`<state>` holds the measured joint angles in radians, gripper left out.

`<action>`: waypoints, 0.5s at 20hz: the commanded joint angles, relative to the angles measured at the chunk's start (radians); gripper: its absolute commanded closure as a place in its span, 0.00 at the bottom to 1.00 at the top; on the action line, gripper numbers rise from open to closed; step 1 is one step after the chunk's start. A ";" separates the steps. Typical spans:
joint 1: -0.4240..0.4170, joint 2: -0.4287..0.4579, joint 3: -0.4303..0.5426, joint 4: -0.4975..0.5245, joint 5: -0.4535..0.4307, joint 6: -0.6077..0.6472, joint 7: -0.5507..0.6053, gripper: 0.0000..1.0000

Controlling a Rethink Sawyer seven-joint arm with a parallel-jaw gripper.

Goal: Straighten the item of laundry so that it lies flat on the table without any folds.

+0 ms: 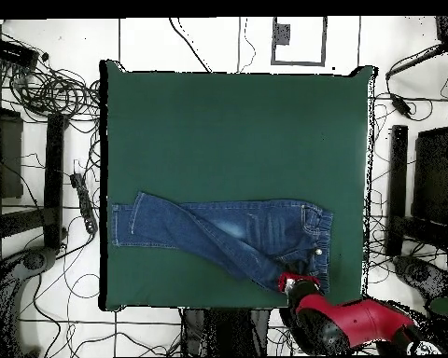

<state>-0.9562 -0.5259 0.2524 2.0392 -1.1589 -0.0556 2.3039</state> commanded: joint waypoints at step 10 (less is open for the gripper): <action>-0.106 0.071 0.393 -0.232 0.151 0.583 -0.545 1.00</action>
<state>-1.0949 -0.5181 0.4704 2.0368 -1.0630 0.2792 2.1925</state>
